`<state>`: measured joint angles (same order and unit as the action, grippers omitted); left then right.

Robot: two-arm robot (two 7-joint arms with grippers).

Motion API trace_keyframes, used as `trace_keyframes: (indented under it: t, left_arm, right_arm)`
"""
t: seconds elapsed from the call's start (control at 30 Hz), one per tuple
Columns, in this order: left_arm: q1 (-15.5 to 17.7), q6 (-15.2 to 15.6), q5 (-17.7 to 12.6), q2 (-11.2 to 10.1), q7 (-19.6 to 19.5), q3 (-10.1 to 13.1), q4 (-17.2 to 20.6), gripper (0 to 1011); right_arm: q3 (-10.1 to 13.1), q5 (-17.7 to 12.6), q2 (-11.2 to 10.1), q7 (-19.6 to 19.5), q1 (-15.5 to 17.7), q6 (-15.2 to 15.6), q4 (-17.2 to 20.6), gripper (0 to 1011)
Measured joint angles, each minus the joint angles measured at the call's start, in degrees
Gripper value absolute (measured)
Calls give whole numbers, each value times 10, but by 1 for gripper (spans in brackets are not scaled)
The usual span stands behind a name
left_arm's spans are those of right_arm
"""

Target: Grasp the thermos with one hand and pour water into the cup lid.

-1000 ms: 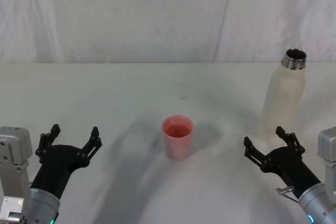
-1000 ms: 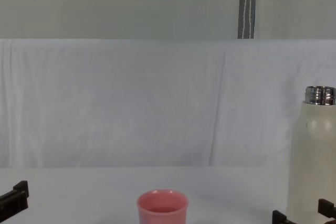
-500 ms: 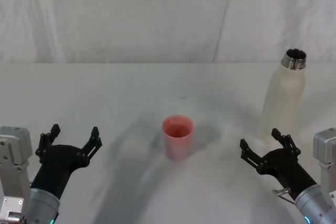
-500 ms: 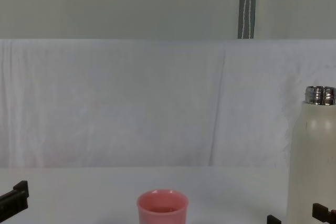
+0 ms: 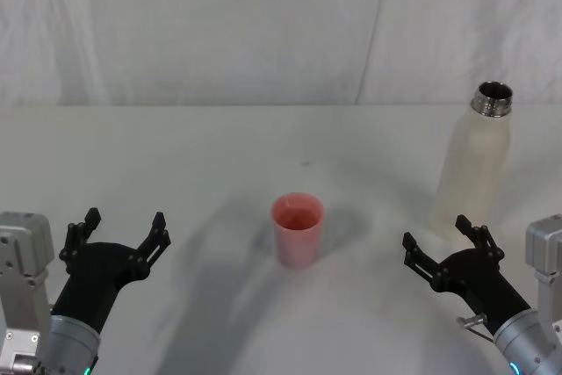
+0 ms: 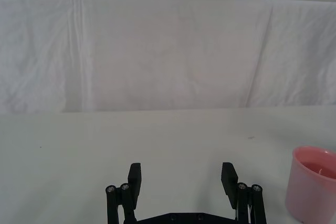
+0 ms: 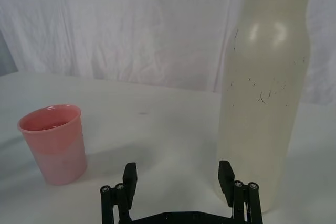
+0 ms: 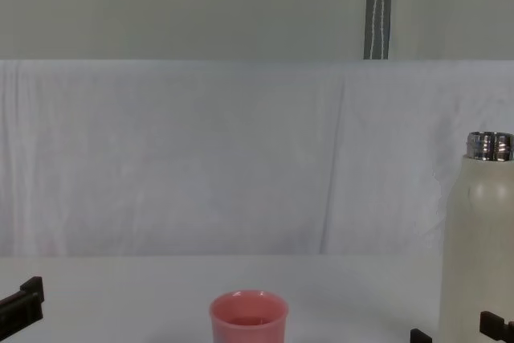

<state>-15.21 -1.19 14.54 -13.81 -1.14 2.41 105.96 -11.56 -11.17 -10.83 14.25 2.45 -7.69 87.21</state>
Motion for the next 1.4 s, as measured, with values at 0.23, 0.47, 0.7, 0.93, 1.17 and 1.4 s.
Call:
trace_keyframes:
  t: [0.23, 0.47, 0.7, 0.93, 1.17, 1.4]
  left_arm:
    - [0, 0, 0, 0, 0, 0, 0, 1001]
    - [0, 0, 0, 0, 0, 0, 0, 1001]
    - [0, 0, 0, 0, 0, 0, 0, 1001]
    - [0, 0, 0, 0, 0, 0, 0, 1001]
    - [0, 0, 0, 0, 0, 0, 0, 1001]
    - [0, 0, 0, 0, 0, 0, 0, 1001]
  right_arm:
    - [0, 1, 0, 0, 0, 0, 0, 1001]
    - [0, 1, 0, -1, 0, 0, 0, 1001]
    - [0, 1, 0, -1, 0, 1, 0, 1001]
    - [0, 2, 0, -1, 0, 1, 1, 1001]
    - [0, 2, 0, -1, 0, 1, 1, 1001]
    - [0, 2, 0, -1, 0, 1, 1, 1001]
